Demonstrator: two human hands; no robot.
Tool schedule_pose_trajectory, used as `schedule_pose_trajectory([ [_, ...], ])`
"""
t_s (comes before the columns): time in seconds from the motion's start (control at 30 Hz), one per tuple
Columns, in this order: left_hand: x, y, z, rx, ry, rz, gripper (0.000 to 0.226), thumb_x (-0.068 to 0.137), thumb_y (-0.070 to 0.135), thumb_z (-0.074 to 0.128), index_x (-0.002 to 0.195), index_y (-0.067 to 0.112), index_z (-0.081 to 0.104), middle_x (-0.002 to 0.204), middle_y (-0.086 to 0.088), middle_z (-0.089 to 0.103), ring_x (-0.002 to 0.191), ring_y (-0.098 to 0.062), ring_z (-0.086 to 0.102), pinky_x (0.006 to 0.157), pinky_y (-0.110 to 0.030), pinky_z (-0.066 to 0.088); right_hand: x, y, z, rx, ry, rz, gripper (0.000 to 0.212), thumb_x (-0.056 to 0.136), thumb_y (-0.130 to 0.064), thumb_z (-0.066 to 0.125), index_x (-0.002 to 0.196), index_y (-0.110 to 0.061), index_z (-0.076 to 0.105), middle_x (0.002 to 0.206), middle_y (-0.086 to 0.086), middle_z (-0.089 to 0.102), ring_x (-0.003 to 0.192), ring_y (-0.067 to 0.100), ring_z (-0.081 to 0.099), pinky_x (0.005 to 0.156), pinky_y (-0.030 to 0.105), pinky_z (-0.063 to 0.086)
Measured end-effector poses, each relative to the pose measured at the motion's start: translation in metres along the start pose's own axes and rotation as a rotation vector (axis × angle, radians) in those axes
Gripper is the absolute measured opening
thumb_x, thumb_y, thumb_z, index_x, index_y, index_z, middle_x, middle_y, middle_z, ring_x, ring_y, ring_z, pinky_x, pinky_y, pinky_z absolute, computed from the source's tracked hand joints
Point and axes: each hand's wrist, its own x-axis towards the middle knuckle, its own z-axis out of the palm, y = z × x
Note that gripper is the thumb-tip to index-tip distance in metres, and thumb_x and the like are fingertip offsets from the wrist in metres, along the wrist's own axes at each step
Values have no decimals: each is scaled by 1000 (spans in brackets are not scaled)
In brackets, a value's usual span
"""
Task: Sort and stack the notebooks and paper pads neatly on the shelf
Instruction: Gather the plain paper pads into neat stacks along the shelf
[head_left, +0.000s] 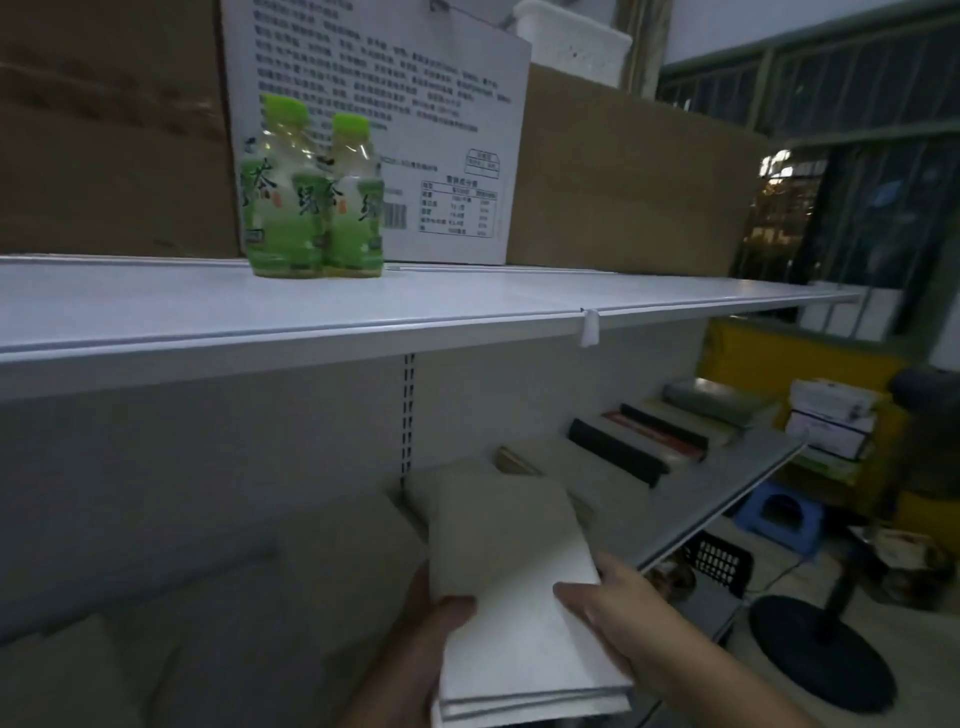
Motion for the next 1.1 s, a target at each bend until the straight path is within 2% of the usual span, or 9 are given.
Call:
schedule_pose_trajectory([
  [0.13,54,-7,48,-133,-55,-106,64,69,10,63,130,24,49,118,-14,64,108,-35,60,95,-50,47,38,-17,-48,-2,52,28,36,85,3,58,120,-7,54,103,8,70,92,27,68,86,40,54],
  [0.23,93,-3,80,-104,-21,-128,58,71,15,66,126,17,50,108,-15,64,98,-34,61,84,-42,50,61,-23,-77,-56,105,-50,39,86,3,58,123,-7,53,103,3,68,93,21,66,86,33,54],
  [0.33,120,-4,103,-45,-10,-192,30,87,5,55,117,10,57,94,-10,67,81,-27,63,58,-25,51,85,-27,-104,-28,110,-85,37,85,10,56,115,-11,50,95,-3,62,84,9,60,65,13,52],
  [0.43,143,-8,126,48,13,-216,30,86,7,55,115,6,60,94,-13,68,71,-23,63,48,-19,46,122,-27,-131,-52,98,-59,39,83,14,55,119,-2,51,94,4,61,85,20,60,79,31,50],
  [0.53,165,-8,150,109,126,-183,23,87,-3,49,109,-3,57,84,-15,63,56,-17,64,43,-18,47,169,-26,-157,-199,86,-53,46,85,3,57,130,-7,51,107,8,61,88,23,58,65,27,49],
  [0.7,213,-24,174,313,321,-95,55,53,22,53,103,2,65,109,-23,65,98,-35,63,78,-41,51,233,-28,-187,-346,-85,-65,44,81,-7,61,123,-19,55,111,7,65,91,27,65,82,44,56],
  [0.83,246,-37,181,417,522,-86,52,59,28,54,105,6,63,111,-16,65,99,-31,63,86,-41,53,272,-37,-190,-327,-193,-184,44,71,-14,64,114,-16,59,117,14,63,97,29,62,85,42,54],
  [0.97,261,-58,186,312,665,-106,37,79,13,53,116,14,56,113,-31,59,94,-41,61,75,-47,56,293,-26,-165,-694,-168,-291,51,89,-14,54,138,-16,40,128,14,55,110,27,56,86,31,50],
  [1.1,267,-70,190,276,765,-81,66,84,25,52,145,16,32,136,-18,48,118,-36,53,99,-49,45,299,7,-144,-770,-52,-412,65,94,-30,46,149,-15,16,148,12,36,128,26,44,106,38,39],
])
